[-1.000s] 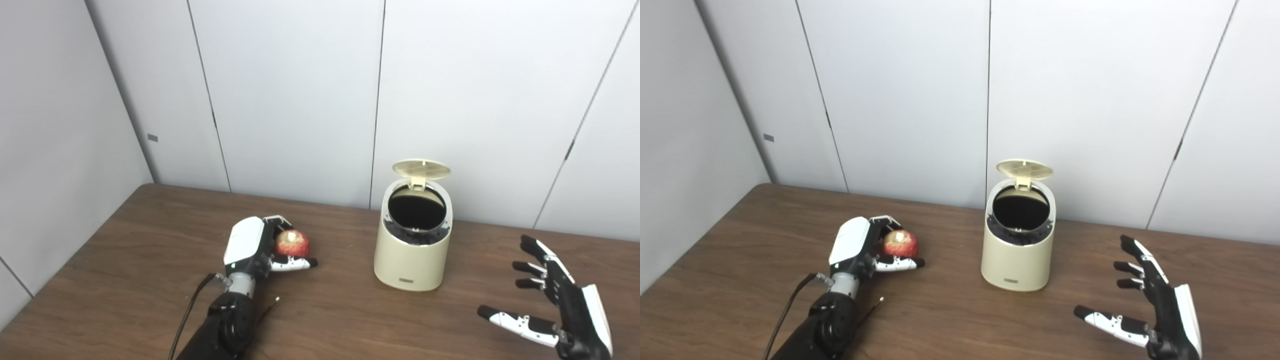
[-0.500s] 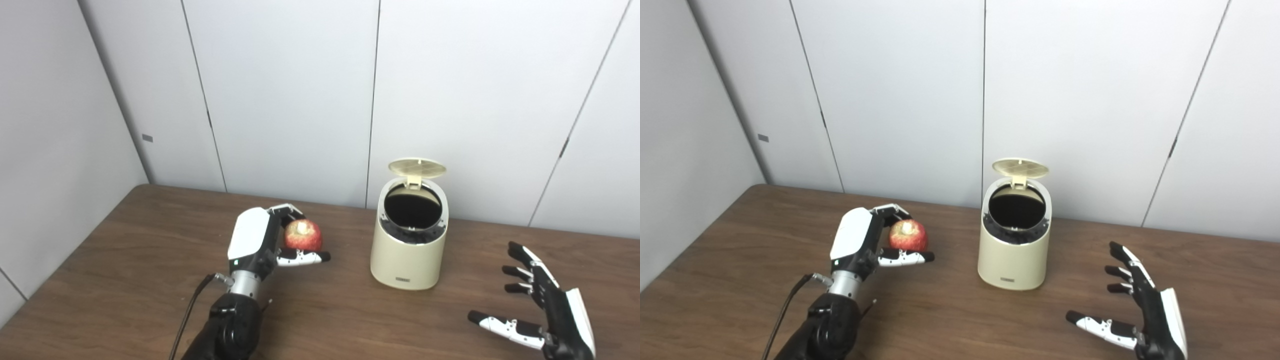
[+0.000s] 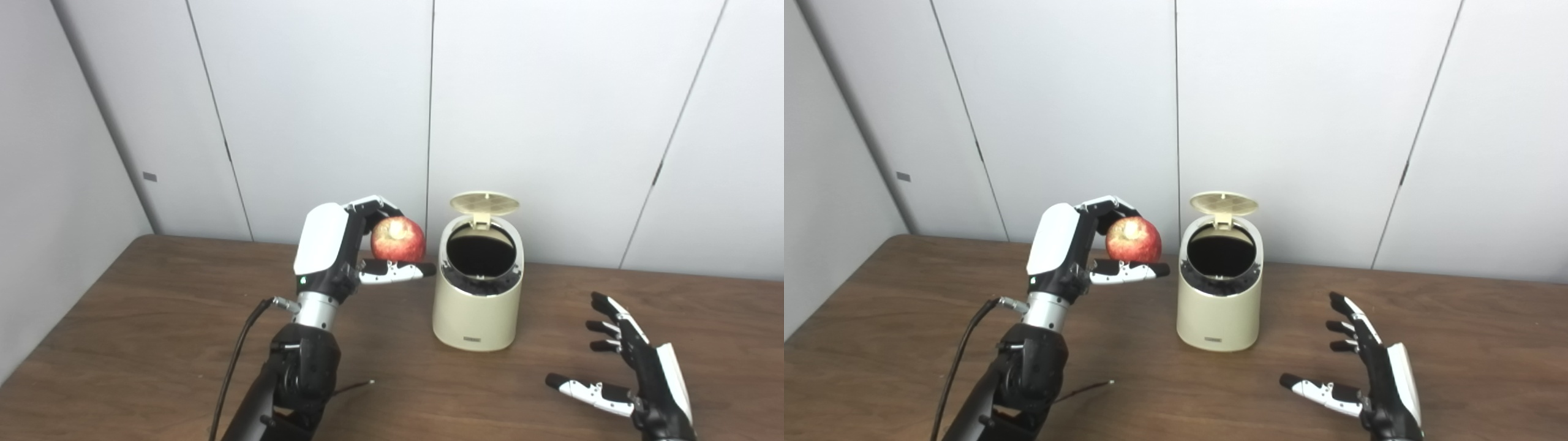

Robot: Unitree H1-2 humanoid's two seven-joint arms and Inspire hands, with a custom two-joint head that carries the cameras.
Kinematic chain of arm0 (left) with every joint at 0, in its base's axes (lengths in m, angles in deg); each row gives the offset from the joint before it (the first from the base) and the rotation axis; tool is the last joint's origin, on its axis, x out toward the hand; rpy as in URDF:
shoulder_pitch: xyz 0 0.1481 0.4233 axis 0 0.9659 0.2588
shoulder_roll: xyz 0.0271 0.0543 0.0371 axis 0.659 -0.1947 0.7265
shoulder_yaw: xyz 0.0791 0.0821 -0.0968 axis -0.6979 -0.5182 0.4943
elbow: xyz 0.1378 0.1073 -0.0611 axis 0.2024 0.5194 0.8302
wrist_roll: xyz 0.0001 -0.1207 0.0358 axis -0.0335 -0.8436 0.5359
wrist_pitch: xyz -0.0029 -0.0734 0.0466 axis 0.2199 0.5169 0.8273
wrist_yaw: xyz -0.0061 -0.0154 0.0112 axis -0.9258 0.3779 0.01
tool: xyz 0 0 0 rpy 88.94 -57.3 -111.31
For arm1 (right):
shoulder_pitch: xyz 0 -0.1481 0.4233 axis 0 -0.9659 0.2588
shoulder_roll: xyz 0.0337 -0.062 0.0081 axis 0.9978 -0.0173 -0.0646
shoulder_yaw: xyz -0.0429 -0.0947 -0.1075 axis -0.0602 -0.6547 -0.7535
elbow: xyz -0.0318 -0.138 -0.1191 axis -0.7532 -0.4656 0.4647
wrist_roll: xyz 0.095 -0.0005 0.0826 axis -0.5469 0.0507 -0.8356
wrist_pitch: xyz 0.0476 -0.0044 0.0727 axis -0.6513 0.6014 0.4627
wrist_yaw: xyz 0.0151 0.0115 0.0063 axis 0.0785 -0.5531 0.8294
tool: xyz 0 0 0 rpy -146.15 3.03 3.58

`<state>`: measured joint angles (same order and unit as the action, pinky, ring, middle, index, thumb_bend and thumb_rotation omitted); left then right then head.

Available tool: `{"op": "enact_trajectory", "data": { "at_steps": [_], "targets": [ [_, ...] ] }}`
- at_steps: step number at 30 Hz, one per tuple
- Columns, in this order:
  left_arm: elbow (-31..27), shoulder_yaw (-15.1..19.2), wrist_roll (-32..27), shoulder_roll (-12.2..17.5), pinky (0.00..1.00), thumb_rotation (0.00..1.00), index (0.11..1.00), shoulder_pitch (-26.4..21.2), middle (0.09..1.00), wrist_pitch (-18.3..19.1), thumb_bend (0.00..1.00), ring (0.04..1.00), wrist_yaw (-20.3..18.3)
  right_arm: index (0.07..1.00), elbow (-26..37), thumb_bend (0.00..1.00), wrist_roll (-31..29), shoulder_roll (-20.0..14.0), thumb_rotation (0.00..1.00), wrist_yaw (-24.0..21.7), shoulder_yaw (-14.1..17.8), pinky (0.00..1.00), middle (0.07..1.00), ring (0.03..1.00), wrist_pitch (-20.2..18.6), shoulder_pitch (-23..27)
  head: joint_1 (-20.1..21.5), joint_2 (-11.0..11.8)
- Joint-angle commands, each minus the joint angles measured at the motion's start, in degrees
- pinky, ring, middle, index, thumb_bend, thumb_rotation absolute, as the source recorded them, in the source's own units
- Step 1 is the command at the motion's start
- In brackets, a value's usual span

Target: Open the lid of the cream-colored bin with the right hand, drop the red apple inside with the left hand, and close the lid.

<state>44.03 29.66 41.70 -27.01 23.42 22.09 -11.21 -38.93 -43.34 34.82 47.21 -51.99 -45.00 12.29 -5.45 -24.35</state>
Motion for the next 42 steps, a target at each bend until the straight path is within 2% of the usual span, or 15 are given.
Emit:
{"op": "enact_trajectory", "data": {
  "at_steps": [1, 13, 19, 24, 28, 35, 42],
  "targets": [
    [-1.73, -0.24, 0.42, -0.54, 0.53, 0.0, 0.485, -3.31, 0.483, -0.62, 0.53, 0.507, -0.14, 0.865, 1.02, 0.75, 0.14, 0.06, 0.15, 1.0, -0.15, 0.65, 0.866, 0.765, 2.38, 2.14, -0.03, -0.07],
    [2.1, -1.85, 1.09, -4.08, 0.54, 0.0, 0.486, -6.21, 0.482, -2.91, 0.52, 0.526, 1.12, 0.867, -0.4, 0.74, 0.47, 0.18, 0.14, 2.34, -0.77, 0.64, 0.87, 0.767, 3.13, 2.58, 0.69, 0.5],
    [4.59, -1.86, 0.51, -5.73, 0.69, 0.0, 0.492, -7.18, 0.477, -3.59, 0.52, 0.542, 1.85, 0.868, -1.01, 0.74, 0.32, 0.42, 0.12, 2.86, -0.77, 0.64, 0.874, 0.772, 3.47, 2.86, 1.21, 0.75],
    [6.6, -1.96, 0.17, -6.64, 0.73, 0.0, 0.491, -7.49, 0.479, -4.2, 0.52, 0.544, 2.91, 0.869, -0.49, 0.75, 0.6, 0.79, 0.12, 3.12, -1.03, 0.65, 0.873, 0.77, 2.91, 2.78, 1.65, 0.8],
    [8.11, -1.99, -0.08, -7.26, 0.71, 0.0, 0.488, -7.73, 0.481, -4.5, 0.53, 0.562, 3.75, 0.869, -0.49, 0.73, 0.96, 0.81, 0.11, 3.49, -1.1, 0.64, 0.873, 0.773, 2.99, 2.79, 2.0, 0.71],
    [11.57, -1.93, -1.06, -8.51, 0.6, 0.0, 0.484, -8.3, 0.482, -5.49, 0.53, 0.548, 5.23, 0.868, 0.23, 0.73, 0.8, 1.17, 0.09, 3.46, -1.29, 0.64, 0.871, 0.773, 2.23, 2.59, 2.44, 0.8],
    [15.96, -2.0, -1.7, -9.51, 0.63, 0.0, 0.487, -9.1, 0.481, -8.03, 0.52, 0.568, 7.92, 0.866, 0.61, 0.72, 1.0, 1.63, 0.06, 3.46, -1.59, 0.64, 0.87, 0.769, 1.88, 2.5, 2.73, 0.93]
  ]
}}
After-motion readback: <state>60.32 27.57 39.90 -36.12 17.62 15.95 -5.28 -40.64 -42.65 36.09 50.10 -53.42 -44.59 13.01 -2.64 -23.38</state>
